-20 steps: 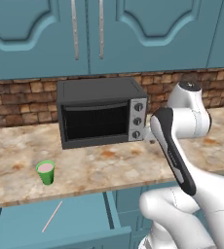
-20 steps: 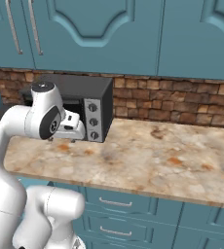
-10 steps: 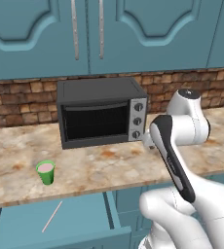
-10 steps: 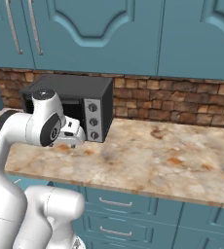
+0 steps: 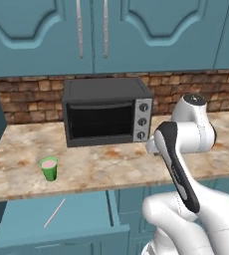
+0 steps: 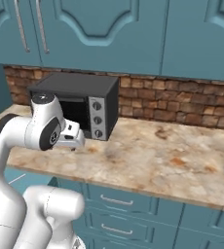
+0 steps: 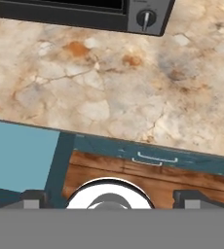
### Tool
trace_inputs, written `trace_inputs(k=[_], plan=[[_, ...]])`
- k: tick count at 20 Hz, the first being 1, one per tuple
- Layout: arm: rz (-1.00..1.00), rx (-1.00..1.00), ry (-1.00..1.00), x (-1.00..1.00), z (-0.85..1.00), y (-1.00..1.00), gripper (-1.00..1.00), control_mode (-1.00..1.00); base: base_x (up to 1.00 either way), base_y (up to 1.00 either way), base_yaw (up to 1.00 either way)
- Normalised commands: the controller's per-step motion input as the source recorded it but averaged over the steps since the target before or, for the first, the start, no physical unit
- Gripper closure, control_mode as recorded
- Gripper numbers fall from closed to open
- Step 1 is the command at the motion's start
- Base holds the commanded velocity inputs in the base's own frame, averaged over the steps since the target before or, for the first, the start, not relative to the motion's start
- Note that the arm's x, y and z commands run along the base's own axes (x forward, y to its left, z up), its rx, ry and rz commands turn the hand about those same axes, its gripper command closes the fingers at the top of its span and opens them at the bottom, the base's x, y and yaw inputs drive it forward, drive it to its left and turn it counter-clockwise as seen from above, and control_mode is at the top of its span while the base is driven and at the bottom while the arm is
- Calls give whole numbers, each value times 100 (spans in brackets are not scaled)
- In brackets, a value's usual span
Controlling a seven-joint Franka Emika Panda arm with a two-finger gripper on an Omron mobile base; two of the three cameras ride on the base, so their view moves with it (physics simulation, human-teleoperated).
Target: Pick up the straw from the left drawer and put it inside the smoothie cup.
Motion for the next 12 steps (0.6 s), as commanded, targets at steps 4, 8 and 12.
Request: trace_inputs(k=[4, 8, 12], plan=[[0, 0, 0, 0, 0, 0, -100, 100, -37, -53, 19], [0, 0, 0, 0, 0, 0, -100, 100, -44, -27, 21], [0, 0, 0, 0, 0, 0, -100, 100, -64, 11, 23]])
